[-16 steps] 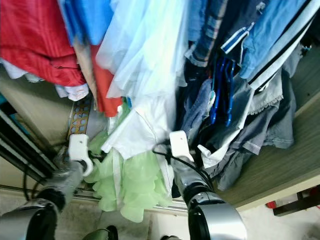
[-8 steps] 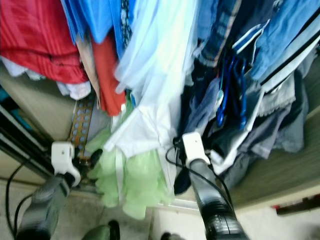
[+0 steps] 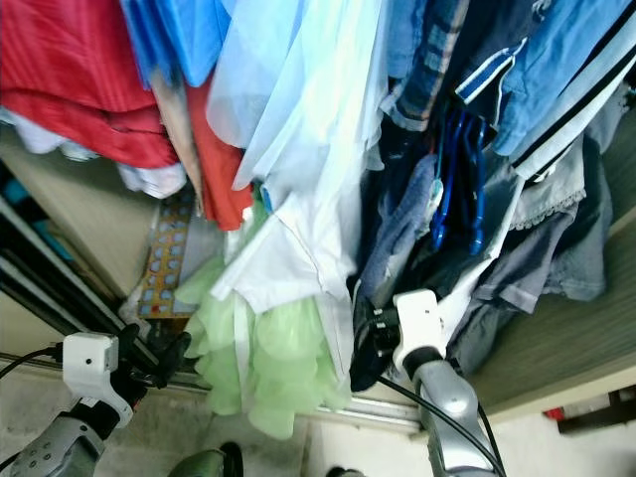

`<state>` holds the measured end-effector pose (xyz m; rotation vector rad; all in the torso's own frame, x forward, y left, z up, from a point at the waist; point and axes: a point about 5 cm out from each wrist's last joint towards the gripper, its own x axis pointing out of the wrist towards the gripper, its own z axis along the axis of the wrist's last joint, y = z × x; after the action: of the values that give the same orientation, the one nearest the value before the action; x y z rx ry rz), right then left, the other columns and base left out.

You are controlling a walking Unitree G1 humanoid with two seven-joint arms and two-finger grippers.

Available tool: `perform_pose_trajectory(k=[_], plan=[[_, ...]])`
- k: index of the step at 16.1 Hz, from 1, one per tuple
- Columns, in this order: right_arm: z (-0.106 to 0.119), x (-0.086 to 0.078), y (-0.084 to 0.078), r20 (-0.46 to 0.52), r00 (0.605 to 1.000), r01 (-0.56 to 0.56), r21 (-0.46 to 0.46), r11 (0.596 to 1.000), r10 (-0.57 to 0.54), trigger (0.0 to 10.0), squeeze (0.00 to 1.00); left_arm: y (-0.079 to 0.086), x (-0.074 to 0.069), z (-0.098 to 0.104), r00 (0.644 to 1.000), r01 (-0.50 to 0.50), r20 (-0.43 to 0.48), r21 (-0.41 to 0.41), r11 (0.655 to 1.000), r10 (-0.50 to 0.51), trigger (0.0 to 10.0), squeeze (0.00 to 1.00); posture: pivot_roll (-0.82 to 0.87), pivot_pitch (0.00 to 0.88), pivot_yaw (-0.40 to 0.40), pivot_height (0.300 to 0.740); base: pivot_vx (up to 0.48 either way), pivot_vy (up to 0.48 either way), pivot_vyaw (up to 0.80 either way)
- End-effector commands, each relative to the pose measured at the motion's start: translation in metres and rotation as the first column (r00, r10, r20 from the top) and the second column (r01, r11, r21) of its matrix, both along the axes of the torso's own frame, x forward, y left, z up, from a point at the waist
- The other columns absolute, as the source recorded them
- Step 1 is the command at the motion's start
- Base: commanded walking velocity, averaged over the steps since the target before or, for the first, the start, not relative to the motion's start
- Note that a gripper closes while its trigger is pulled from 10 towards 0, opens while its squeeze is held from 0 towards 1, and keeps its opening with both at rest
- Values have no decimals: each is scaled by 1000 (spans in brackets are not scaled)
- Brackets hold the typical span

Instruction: Clean up the room

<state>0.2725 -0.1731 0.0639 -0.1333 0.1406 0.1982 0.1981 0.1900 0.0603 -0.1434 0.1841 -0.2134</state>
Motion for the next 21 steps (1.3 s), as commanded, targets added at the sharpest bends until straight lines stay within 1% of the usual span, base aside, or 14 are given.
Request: perform_pose_trajectory(k=[1, 2, 3, 4, 7, 9, 10, 11, 12, 13, 15, 18, 20, 21], plan=[[-1, -1, -3, -3, 1000, 12, -17, 1000, -12, 10000, 0, -6, -6, -1, 1000, 11, 6, -7, 1000, -10, 10000, 0, 152, 0, -57, 740, 0, 0, 0], [2, 2, -1, 40, 999, 11, -41, 999, -9, 10000, 0, -5, -8, -1, 998, -45, 31, -26, 999, 46, 10000, 0, 156, 0, -63, 740, 0, 0, 0], [3, 3, 0, 77, 997, 18, -88, 996, -11, 10000, 0, -3, -11, -3, 997, -74, 24, -34, 997, 75, 10000, 0, 160, 0, -70, 740, 0, 0, 0], [3, 5, -2, 90, 995, 49, -77, 996, -42, 10000, 0, 2, -13, -6, 996, -93, 17, -10, 996, 93, 10000, 0, 159, 0, -80, 740, 0, 0, 0], [3, 2, -2, 109, 993, 44, -90, 995, -34, 10000, 0, 9, -13, -2, 994, -111, 18, 22, 994, 111, 10000, 0, 142, 0, -78, 740, 0, 0, 0], [2, -1, -2, 116, 993, 13, -104, 995, -1, 10000, 0, 12, -8, 1, 995, -100, 32, 54, 994, 98, 10000, 0, 138, 0, -75, 740, 0, 0, 0], [3, -2, -5, 133, 991, 22, -126, 992, -5, 10000, 0, 8, 7, 3, 998, -64, 30, 72, 995, 62, 10000, 0, 117, 0, -80, 740, 0, 0, 0], [3, 2, -7, 145, 989, 40, -148, 988, -18, 10000, 0, 1, 16, 0, 1000, -9, 19, 78, 997, 8, 10000, 0, 106, 0, -113, 740, 0, 0, 0], [6, 6, -7, 153, 988, 60, -182, 981, -32, 10000, 0, -6, 25, -2, 999, 35, 12, 72, 997, -36, 10000, 0, 106, 0, -122, 740, 0, 0, 0], [7, 8, -4, 157, 987, 53, -190, 980, -23, 10000, 0, -6, 35, 0, 999, 18, 31, 59, 998, -20, 10000, 0, 97, 0, -121, 740, 0, 0, 0], [8, 8, 3, 165, 986, 37, -177, 984, -7, 10000, 0, -7, 49, 6, 997, 0, 71, 37, 999, -3, 10000, 0, 77, 0, -66, 740, 0, 0, 0], [10, 12, 6, 180, 982, 78, -92, 993, -60, 10000, 0, -12, 66, 9, 997, -32, 71, -12, 999, 32, 10000, 0, 60, 0, 10, 740, 0, 0, 0], [5, 18, 6, 145, 984, 111, -40, 993, -104, 10000, 0, -20, 75, 6, 998, -21, 64, -25, 999, 22, 10000, 0, 45, 0, 41, 740, 0, 0, 0], [7, 20, 7, 154, 983, 104, -49, 993, -95, 10000, 0, -23, 79, 8, 998, -17, 68, -29, 999, 19, 10000, 0, 48, 0, 36, 740, 0, 0, 0]])
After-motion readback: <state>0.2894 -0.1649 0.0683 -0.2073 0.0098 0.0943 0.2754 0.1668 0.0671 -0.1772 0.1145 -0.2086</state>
